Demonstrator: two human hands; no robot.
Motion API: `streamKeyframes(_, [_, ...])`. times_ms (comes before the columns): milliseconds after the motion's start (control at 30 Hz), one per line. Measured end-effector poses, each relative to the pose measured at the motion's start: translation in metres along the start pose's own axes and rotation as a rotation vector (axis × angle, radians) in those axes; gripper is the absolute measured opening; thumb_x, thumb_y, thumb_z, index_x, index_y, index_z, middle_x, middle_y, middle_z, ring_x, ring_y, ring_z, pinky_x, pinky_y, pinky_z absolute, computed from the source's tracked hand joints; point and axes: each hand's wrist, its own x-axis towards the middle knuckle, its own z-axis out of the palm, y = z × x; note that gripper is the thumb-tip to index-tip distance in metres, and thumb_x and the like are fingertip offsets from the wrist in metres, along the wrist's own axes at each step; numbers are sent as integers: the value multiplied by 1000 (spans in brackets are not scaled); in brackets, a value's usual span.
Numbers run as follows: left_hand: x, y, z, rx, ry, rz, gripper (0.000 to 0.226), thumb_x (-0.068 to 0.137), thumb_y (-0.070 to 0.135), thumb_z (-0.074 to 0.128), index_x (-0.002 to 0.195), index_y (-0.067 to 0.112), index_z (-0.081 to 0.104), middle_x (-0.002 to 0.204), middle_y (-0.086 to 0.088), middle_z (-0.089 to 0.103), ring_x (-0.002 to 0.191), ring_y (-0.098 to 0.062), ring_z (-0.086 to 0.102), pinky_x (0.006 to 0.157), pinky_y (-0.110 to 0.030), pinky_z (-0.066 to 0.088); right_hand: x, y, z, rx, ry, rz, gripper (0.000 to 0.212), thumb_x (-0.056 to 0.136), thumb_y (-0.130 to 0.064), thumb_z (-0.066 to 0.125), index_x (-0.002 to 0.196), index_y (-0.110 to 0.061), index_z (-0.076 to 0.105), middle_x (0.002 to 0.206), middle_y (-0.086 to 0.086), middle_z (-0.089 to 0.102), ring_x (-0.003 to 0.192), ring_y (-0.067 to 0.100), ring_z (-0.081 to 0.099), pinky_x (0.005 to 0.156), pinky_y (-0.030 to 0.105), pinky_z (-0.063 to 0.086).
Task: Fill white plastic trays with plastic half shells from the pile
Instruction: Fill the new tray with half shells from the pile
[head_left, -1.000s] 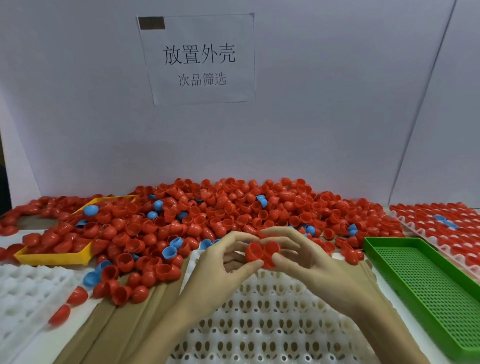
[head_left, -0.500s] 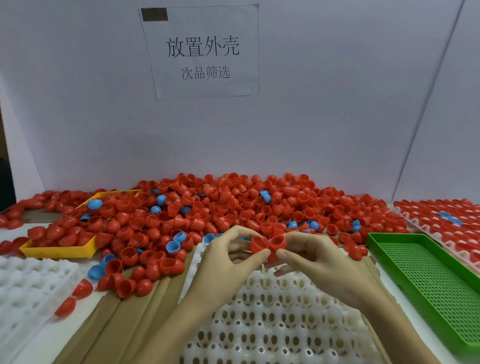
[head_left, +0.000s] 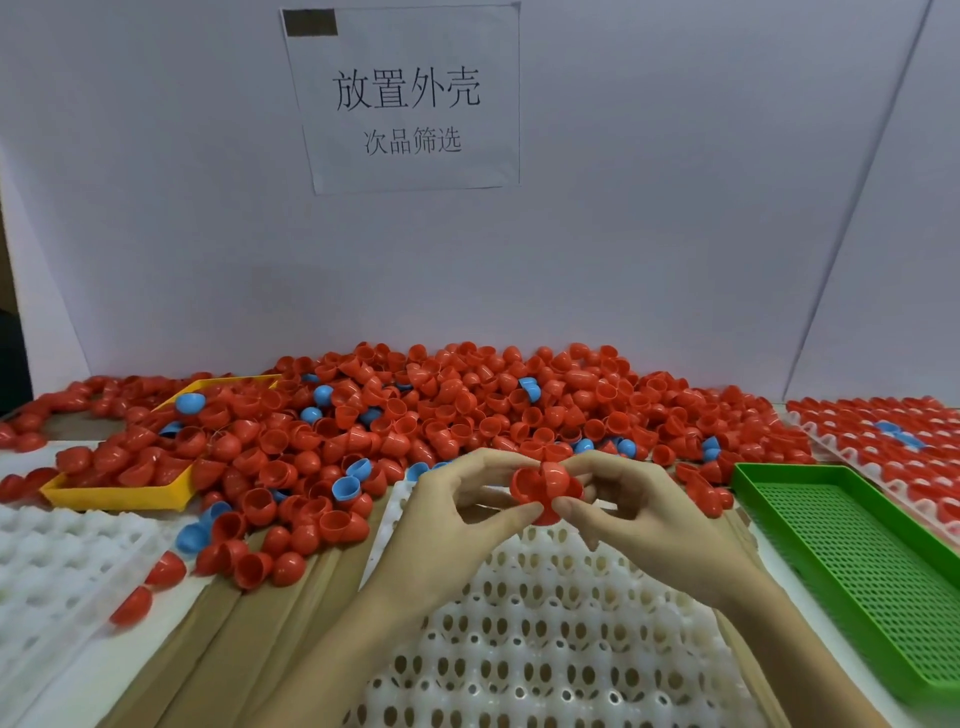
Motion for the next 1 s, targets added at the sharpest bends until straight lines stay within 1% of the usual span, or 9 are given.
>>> streamKeyframes(100, [0,1,1,124,74,43,28,89,23,80,111,38,71,107,14,75,89,-12,75,84,-26,59,-1,-4,1,51,4,13,22,97,-22,72,119,-20,75,104,3,76,88,19,72,83,30,59])
streamKeyframes(200, [0,2,-3,-36,23,-40,28,92,24,77,116,33,67,106,6,77,80,-20,77,78,-30,62,-2,-6,5,101,74,28,26,101,-25,65,126,-20,72,103,5,77,88,22,74,91,35,60])
streamKeyframes(300, [-1,5,-4,-25,-88,-6,38,97,19,72,127,40,63,113,12,73,98,-16,74,83,-30,62,-3,-10,9,139,47,40,28,104,-26,59,128,-18,70,106,5,78,88,24,75,87,31,60])
streamKeyframes(433, [-3,5,2,15,-33,89,38,97,8,67,120,39,71,120,14,70,107,-11,72,88,-30,61,-1,-5,14,123,49,62,29,103,-27,60,129,-20,70,105,7,78,90,23,77,87,33,62])
streamKeyframes(533, [-3,2,1,147,-7,148,33,96,13,70,114,41,73,124,19,69,122,-2,61,98,-30,54,1,-3,13,139,129,89,25,99,-26,66,123,-19,72,103,8,79,92,21,79,87,27,61])
streamKeyframes(667, [-2,0,3,341,116,286,26,89,27,80,111,34,70,114,21,69,115,-4,64,97,-25,50,1,-3,11,216,127,80,22,101,-25,64,117,-13,73,99,9,78,89,26,79,82,28,63])
streamKeyframes(767, [-2,-2,0,485,79,373,30,91,27,78,119,32,68,117,25,65,112,-5,63,98,-22,49,3,-2,13,192,177,69,22,101,-25,63,113,-10,74,94,10,77,85,27,78,79,32,64])
streamKeyframes(833, [-1,-3,-4,521,71,422,27,92,24,76,118,30,70,116,23,64,112,-8,63,97,-22,49,4,0,11,186,261,58,20,100,-22,65,115,-12,74,99,12,76,88,25,78,81,34,64])
streamKeyframes(1000, [8,-6,-18,228,238,172,21,94,20,72,111,32,74,113,20,68,104,-6,68,89,-19,54,3,4,-9,143,400,13,23,96,-22,72,118,-28,76,109,6,74,86,20,79,76,23,61])
